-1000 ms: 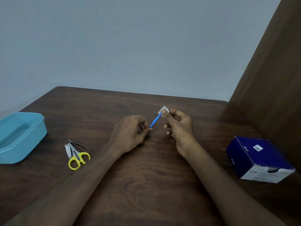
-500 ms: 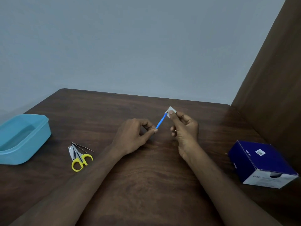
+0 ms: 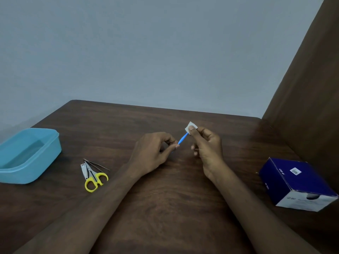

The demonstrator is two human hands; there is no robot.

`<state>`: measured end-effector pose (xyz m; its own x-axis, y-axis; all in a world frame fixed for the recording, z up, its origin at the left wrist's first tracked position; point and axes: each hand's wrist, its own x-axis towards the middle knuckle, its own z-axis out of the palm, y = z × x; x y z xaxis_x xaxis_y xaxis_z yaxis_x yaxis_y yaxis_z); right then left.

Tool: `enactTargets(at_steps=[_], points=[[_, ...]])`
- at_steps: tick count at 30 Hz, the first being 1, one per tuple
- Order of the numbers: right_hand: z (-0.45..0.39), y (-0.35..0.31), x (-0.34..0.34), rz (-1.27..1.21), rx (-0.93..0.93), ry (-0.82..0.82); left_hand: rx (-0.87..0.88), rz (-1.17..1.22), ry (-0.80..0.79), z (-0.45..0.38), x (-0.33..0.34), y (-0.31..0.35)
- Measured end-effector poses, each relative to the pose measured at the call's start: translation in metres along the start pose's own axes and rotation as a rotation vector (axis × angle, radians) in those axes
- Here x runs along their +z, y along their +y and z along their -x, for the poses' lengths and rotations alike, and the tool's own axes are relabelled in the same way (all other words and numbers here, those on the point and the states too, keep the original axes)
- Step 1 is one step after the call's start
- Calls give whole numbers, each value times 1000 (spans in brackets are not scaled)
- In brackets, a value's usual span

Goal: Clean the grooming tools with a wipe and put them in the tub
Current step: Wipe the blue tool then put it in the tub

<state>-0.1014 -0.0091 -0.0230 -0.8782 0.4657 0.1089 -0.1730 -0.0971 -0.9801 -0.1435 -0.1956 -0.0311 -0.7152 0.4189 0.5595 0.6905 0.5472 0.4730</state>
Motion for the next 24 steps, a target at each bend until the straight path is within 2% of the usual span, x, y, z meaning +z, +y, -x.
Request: enactTargets(at_steps=[6, 10, 13, 17, 20, 24], points=[[5, 1, -1, 88, -14, -147, -10, 1, 21, 0, 0, 2], [4, 8, 5, 125, -115, -134, -95, 11, 43, 0, -4, 4], [3, 10, 3, 393, -329, -95, -236, 147, 118, 0, -9, 5], [9, 6, -4, 814, -626, -116, -240, 458, 233, -6, -11, 5], [7, 6, -6, 979, -726, -125, -240, 460, 228, -7, -10, 4], [8, 4, -7, 1033, -793, -51, -280, 446, 213, -7, -7, 3]])
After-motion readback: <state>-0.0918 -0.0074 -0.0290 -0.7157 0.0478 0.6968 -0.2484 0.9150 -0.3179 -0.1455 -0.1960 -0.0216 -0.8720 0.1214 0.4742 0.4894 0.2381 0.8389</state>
